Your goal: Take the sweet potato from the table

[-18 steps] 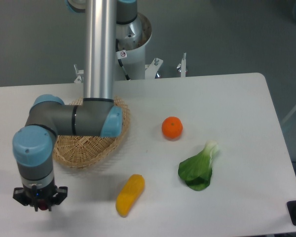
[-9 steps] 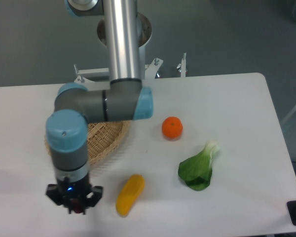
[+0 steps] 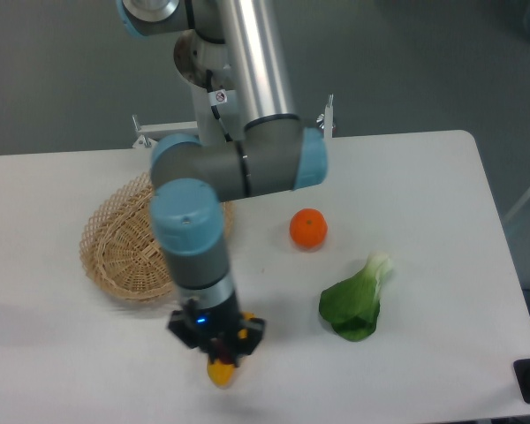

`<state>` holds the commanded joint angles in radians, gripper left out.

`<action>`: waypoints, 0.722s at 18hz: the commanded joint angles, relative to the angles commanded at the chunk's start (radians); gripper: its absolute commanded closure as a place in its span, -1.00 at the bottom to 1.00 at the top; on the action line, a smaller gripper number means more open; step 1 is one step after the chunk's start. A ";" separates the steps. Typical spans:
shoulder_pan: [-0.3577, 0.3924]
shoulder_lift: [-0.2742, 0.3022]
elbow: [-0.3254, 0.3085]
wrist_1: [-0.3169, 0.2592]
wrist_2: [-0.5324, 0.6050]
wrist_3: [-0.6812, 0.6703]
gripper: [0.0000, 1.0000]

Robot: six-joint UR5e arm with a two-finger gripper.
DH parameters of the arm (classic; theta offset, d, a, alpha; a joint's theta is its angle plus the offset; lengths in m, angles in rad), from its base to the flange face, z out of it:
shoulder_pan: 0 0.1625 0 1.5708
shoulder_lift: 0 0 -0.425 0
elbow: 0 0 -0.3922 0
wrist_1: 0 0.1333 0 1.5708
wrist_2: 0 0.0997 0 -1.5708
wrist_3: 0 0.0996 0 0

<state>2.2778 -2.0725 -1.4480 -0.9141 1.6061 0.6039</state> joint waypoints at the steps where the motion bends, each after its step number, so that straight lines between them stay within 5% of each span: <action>1: 0.021 0.005 -0.006 -0.012 0.000 0.048 0.40; 4: 0.068 0.012 -0.019 -0.057 -0.003 0.175 0.39; 13: 0.203 -0.003 -0.011 -0.058 -0.032 0.384 0.38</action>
<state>2.4804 -2.0755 -1.4588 -0.9725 1.5739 0.9877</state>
